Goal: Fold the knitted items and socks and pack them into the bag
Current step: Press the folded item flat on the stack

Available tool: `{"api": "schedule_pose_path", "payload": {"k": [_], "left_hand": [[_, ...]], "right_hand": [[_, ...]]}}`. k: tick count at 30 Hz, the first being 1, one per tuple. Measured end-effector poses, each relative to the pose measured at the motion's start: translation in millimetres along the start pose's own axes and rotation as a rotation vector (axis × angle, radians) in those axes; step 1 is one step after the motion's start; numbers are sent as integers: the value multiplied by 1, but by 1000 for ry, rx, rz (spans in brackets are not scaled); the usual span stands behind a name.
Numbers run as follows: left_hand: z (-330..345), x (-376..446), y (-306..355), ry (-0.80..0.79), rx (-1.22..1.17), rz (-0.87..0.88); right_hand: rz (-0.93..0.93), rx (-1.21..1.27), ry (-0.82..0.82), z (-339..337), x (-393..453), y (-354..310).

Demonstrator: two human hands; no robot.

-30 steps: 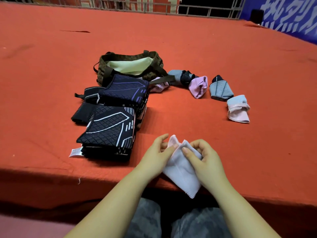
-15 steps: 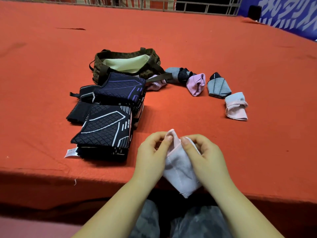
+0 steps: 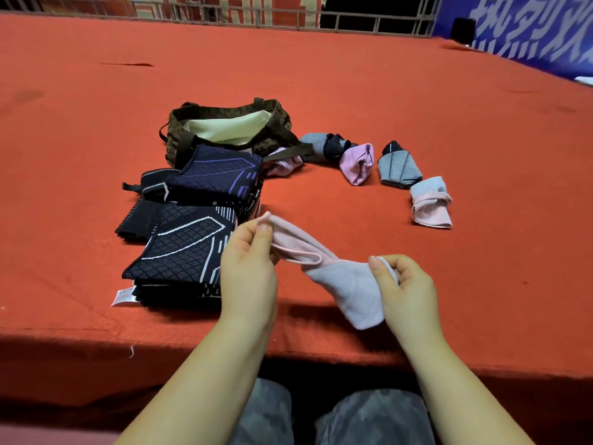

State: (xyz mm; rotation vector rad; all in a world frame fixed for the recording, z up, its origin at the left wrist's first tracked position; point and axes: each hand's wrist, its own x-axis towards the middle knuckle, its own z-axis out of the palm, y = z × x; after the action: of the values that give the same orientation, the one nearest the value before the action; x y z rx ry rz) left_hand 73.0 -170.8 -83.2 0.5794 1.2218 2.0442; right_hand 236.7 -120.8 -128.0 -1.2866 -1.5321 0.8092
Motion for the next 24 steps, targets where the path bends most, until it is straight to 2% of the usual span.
{"api": "schedule_pose_path", "payload": {"k": [6, 11, 15, 18, 20, 22, 24], "left_hand": [[10, -1, 3, 34, -70, -13], [11, -2, 11, 97, -74, 21], [5, 8, 20, 120, -6, 124], [-1, 16, 23, 114, 72, 148], [-1, 20, 23, 83, 158, 168], [2, 22, 19, 19, 263, 142], [0, 24, 7, -31, 371, 80]], "right_hand": [[233, 105, 63, -5, 26, 10], [485, 402, 141, -13, 38, 23], [575, 605, 257, -30, 46, 18], [421, 531, 322, -35, 49, 6], [227, 312, 339, -35, 47, -7], [87, 131, 293, -33, 44, -18], [101, 136, 197, -27, 39, -18]]}}
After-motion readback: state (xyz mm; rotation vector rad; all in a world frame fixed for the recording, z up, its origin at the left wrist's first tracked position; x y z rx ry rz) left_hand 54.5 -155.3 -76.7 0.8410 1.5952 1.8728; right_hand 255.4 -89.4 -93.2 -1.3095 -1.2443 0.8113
